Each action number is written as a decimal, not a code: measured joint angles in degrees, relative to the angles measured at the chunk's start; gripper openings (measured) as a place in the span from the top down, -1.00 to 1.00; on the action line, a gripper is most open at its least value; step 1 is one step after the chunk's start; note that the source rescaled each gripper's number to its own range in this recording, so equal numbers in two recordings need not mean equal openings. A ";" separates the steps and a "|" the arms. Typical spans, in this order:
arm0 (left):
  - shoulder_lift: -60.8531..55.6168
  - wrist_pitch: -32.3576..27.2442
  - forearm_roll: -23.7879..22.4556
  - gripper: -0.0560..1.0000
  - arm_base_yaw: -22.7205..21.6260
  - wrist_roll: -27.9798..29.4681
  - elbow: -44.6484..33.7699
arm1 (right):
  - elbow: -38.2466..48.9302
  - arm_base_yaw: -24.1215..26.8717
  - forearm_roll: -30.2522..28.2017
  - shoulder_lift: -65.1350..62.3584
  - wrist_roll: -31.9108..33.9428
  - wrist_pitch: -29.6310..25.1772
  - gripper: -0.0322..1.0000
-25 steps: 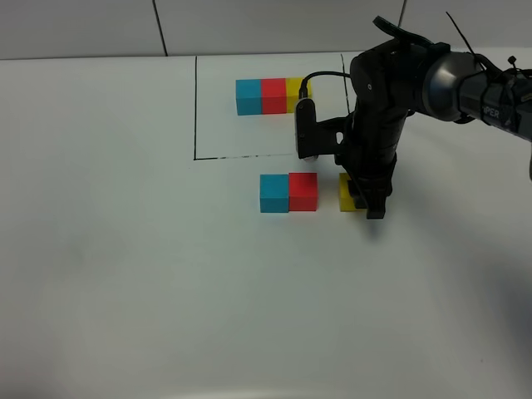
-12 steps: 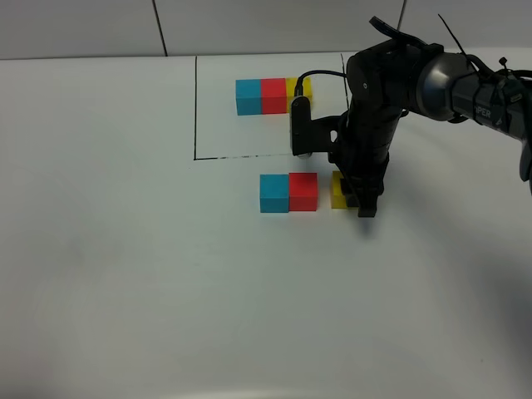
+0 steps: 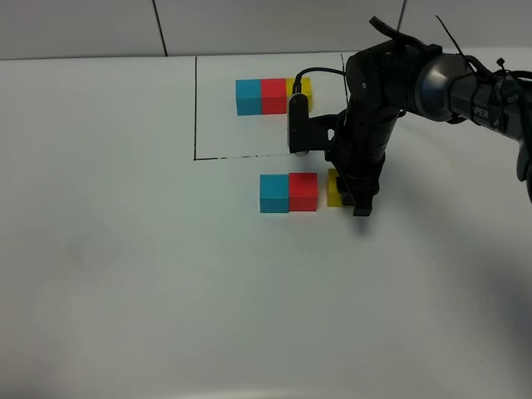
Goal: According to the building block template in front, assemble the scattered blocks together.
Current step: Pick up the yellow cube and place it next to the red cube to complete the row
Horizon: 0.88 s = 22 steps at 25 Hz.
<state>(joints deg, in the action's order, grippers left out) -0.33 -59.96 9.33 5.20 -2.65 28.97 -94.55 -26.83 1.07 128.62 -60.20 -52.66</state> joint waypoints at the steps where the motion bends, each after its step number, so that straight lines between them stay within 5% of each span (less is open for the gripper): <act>1: 0.00 0.00 0.00 0.20 0.00 0.00 0.00 | -0.05 -0.04 0.00 0.02 -0.21 -0.06 0.89; 22: 0.00 0.00 0.00 0.20 0.00 0.00 0.00 | -0.15 -1.86 1.12 0.32 -0.63 0.25 0.88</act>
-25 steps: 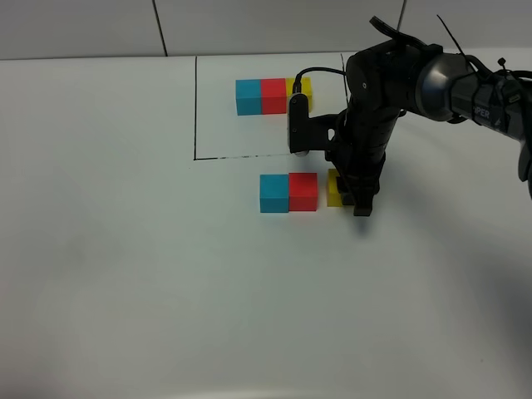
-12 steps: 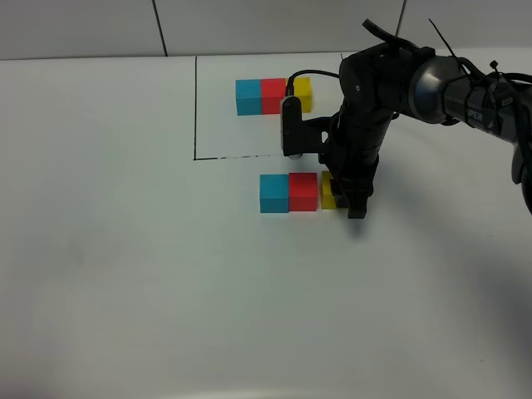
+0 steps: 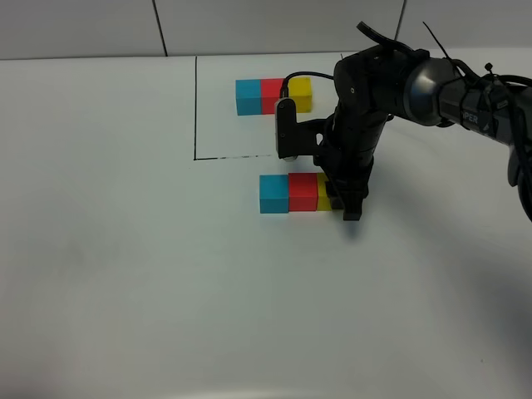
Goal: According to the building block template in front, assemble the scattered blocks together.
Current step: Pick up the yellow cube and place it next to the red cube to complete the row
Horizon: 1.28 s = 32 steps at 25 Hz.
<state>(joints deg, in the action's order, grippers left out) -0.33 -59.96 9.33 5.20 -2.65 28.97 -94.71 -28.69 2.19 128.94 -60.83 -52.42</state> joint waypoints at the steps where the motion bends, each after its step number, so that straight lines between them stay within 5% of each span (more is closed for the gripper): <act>1: 0.00 0.00 0.00 0.20 0.00 0.00 0.00 | 0.00 -0.04 -0.06 0.00 0.00 0.05 0.88; 28: 0.00 0.00 0.00 0.20 0.00 0.00 0.00 | 0.00 -0.16 0.13 0.37 0.00 0.47 0.88; 32: 0.00 0.00 0.00 0.20 0.00 0.00 0.00 | 0.12 -0.26 1.39 0.80 0.00 0.72 0.70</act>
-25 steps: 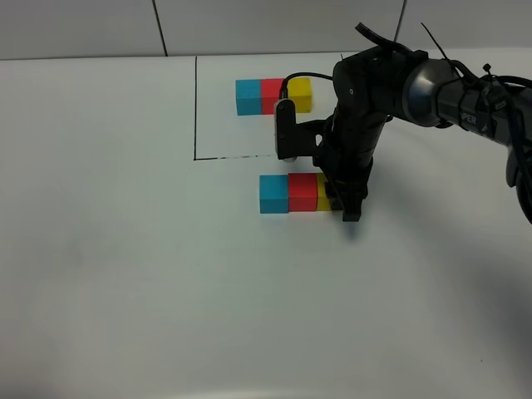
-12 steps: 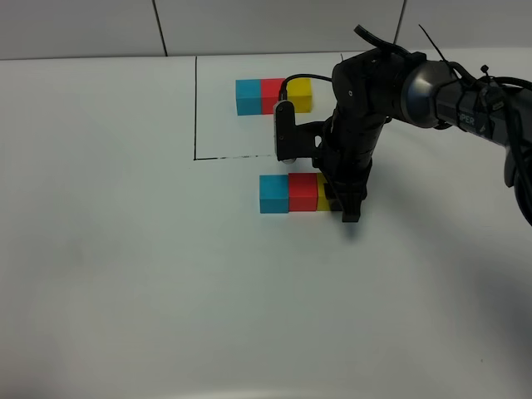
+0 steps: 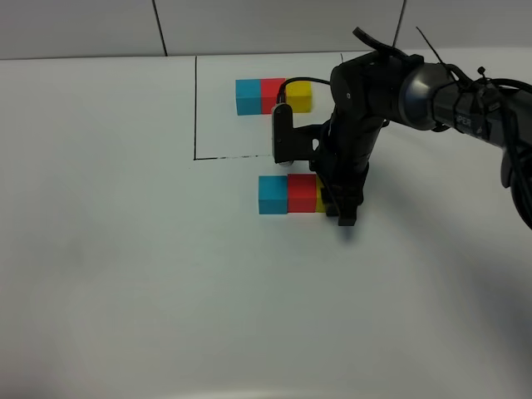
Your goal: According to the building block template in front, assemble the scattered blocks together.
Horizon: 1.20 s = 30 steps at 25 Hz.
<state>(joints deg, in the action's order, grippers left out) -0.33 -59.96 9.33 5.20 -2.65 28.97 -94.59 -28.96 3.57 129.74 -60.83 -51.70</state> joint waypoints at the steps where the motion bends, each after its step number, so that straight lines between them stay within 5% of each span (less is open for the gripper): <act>1: 0.00 0.00 0.00 0.20 0.00 0.00 0.00 | 0.13 -0.12 0.30 0.25 0.00 -0.05 0.57; 7: 0.00 0.00 0.00 0.20 0.00 0.00 0.00 | 0.50 -0.05 0.47 -0.85 2.95 -0.29 -0.29; 11: 0.00 0.00 0.00 0.20 0.00 0.00 0.00 | 1.87 0.68 -1.53 -5.14 7.11 -0.32 -0.60; 18: 0.00 0.00 0.00 0.20 0.00 0.00 0.00 | 15.27 4.60 -3.57 -16.27 13.22 3.95 -0.65; 25: 0.00 0.00 0.00 0.20 0.00 0.00 0.00 | 36.87 12.34 -1.04 -33.24 28.20 14.84 -0.65; 30: 0.00 0.00 0.00 0.20 0.00 0.00 0.00 | 43.17 16.71 -0.77 -40.55 38.18 14.17 -0.65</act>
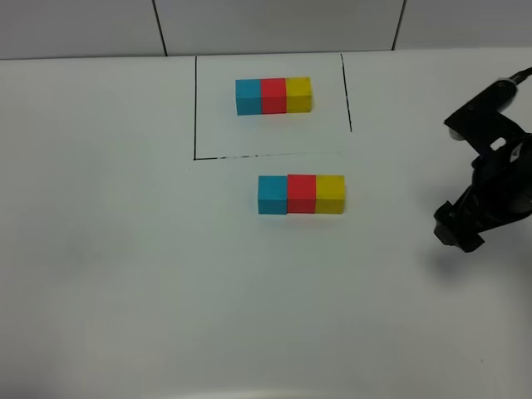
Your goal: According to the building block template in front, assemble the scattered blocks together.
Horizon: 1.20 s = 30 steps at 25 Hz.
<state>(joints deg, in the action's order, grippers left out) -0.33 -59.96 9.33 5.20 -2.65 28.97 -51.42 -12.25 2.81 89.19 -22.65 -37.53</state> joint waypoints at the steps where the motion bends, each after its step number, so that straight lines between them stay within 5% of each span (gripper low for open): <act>1: 0.00 0.00 0.00 0.20 0.00 0.00 0.00 | 0.15 0.69 0.00 -0.45 1.60 -0.58 -0.65; 16: 0.00 0.00 0.00 0.20 0.00 0.00 0.00 | -11.24 1.61 -0.95 -5.11 14.04 1.94 -0.65; 30: 0.00 0.00 0.00 0.20 0.00 0.00 0.00 | -9.02 2.37 -3.22 -24.78 17.94 3.78 -0.65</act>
<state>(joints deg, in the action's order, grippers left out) -0.33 -59.96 9.33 5.20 -2.65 28.97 -60.44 -9.88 -0.41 64.41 -4.71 -33.75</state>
